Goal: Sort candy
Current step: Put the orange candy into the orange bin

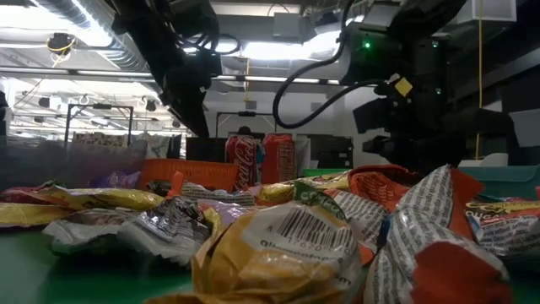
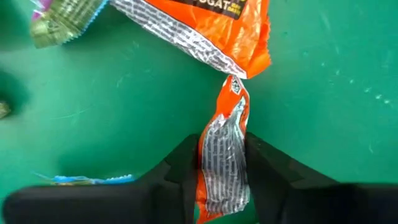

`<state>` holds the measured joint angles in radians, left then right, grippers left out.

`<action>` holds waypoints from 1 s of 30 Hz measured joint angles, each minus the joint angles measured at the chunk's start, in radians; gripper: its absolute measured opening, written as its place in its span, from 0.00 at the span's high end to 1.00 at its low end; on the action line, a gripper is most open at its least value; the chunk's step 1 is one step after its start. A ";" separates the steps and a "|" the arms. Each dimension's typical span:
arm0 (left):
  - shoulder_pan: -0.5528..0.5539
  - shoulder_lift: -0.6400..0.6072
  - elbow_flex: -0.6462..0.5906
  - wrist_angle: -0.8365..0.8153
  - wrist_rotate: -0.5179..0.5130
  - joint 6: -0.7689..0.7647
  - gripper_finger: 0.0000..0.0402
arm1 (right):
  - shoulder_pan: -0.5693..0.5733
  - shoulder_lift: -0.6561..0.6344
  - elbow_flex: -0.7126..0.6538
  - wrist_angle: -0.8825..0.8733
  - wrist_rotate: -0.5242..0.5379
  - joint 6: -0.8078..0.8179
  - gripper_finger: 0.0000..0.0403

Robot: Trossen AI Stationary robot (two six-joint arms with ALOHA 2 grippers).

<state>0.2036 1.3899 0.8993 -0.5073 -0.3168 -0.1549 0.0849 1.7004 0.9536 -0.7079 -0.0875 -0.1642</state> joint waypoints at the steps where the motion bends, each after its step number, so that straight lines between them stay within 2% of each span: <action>1: -0.006 0.000 0.000 0.002 0.000 0.004 0.69 | 0.000 0.000 0.002 -0.001 0.000 0.000 0.76; 6: -0.041 -0.005 0.000 0.001 0.001 0.007 0.69 | 0.000 0.000 0.022 -0.014 -0.001 0.001 0.83; 13: -0.097 -0.037 0.023 -0.009 0.005 0.003 0.69 | 0.000 0.000 0.108 -0.071 -0.002 0.001 0.84; 22: -0.225 -0.094 0.121 -0.022 0.119 -0.071 0.69 | 0.000 -0.001 0.259 -0.105 0.032 -0.050 0.84; 26: -0.305 -0.105 0.140 -0.022 0.133 -0.125 0.69 | 0.000 -0.002 0.313 -0.025 0.083 -0.117 0.84; 30: -0.388 -0.111 0.140 -0.035 0.133 -0.222 0.69 | -0.001 -0.002 0.326 0.150 0.097 -0.187 0.84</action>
<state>-0.1843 1.2785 1.0389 -0.5421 -0.1838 -0.3768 0.0835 1.6989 1.2797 -0.5578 0.0099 -0.3515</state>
